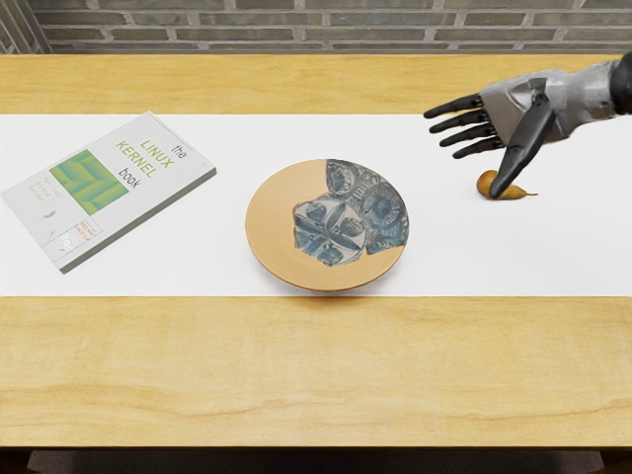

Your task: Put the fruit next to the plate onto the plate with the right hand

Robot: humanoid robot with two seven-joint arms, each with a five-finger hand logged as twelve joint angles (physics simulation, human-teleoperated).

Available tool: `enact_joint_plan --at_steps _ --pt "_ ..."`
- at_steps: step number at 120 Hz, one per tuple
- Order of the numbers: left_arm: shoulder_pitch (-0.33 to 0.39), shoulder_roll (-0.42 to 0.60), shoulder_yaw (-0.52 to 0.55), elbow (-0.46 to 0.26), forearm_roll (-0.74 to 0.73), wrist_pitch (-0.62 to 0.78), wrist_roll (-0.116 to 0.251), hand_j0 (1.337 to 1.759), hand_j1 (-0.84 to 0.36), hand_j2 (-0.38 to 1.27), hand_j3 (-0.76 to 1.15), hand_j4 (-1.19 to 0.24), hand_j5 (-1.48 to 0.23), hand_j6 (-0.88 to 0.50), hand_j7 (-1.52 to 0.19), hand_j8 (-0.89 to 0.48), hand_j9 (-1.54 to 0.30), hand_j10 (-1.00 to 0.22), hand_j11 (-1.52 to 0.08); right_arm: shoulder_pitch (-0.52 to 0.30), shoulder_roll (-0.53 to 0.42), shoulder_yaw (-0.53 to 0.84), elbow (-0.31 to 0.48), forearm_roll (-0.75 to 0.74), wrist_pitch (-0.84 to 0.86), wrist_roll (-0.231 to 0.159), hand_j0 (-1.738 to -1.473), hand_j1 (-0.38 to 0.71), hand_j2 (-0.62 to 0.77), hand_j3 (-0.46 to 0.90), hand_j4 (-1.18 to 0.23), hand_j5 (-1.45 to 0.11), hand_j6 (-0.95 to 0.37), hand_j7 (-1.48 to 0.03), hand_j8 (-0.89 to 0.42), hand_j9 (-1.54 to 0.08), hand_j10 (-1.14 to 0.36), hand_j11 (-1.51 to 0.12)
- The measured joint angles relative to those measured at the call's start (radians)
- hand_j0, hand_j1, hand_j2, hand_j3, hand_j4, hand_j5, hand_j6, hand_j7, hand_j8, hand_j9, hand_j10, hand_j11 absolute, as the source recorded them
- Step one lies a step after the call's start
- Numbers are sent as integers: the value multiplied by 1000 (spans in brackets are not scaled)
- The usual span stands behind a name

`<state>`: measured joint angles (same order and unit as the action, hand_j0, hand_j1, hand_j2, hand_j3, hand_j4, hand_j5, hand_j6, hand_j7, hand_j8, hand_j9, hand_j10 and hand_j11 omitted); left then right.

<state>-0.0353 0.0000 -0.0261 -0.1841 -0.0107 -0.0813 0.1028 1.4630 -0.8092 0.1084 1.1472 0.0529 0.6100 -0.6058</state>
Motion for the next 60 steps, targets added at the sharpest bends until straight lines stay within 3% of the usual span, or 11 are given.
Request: enact_joint_plan --at_steps 15,29,45,60 --pt "0 0 0 0 0 0 0 1658 349 0 0 0 0 0 0 0 0 0 0 61 20 -63 -9 -19 1 -4 -1658 -322 -6 0 -24 -29 -24 -29 -24 -29 -23 -29" --pt "0 0 0 0 0 0 0 1658 349 0 0 0 0 0 0 0 0 0 0 124 127 -105 -185 -166 -17 -5 -1658 -323 -5 0 -23 -28 -23 -28 -23 -28 -22 -28" --pt "0 0 0 0 0 0 0 1658 349 0 0 0 0 0 0 0 0 0 0 216 364 -408 -345 -336 -359 -5 -1658 -322 -5 0 -24 -30 -25 -29 -25 -30 -24 -29" --pt "0 0 0 0 0 0 0 1658 349 0 0 0 0 0 0 0 0 0 0 164 484 -513 -455 -418 -523 -5 -1658 -319 -5 0 -28 -34 -29 -33 -28 -34 -27 -34"
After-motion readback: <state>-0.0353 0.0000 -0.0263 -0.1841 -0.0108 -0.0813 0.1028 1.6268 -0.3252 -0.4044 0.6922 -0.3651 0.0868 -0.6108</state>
